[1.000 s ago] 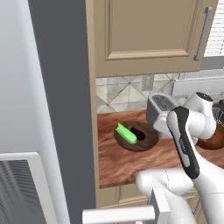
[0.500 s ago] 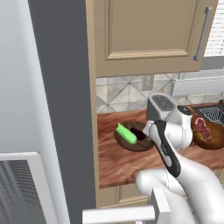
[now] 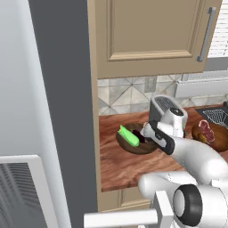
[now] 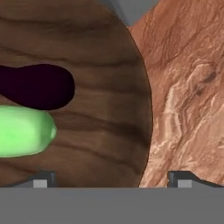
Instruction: Place the bowl with the corn and eggplant on the second highest shelf of the fridge. Place the bowl with the chicken drumstick and steak on the top shelf of the fridge.
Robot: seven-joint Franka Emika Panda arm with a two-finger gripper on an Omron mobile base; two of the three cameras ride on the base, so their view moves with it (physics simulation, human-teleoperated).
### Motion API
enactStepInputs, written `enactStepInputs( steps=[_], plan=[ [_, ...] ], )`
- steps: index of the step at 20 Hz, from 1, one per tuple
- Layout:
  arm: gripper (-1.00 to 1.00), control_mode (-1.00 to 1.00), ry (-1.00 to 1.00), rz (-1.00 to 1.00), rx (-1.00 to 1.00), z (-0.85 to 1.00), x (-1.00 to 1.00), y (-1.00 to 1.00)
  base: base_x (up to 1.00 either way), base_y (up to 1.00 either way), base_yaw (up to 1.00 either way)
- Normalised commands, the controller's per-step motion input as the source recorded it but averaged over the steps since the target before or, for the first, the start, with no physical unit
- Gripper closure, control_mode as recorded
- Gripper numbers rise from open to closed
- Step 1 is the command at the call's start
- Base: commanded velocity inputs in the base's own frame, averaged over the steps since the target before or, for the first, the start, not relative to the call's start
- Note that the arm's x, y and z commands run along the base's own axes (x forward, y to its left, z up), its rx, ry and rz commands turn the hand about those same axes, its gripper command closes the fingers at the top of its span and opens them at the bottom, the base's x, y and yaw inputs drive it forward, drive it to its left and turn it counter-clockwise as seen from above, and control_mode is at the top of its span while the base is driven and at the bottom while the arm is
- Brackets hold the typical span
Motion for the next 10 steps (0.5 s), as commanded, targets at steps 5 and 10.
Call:
enactStepInputs(
  steps=[5, 10],
  plan=[
    [-1.0, -1.0, 0.14, -0.01, 0.0, -0.58, 0.0, 0.0, 0.0, 0.0, 0.0],
    [1.0, -1.0, 0.06, 0.0, 0.0, -0.5, -0.01, 0.0, 0.0, 0.0, 0.0]
  ],
)
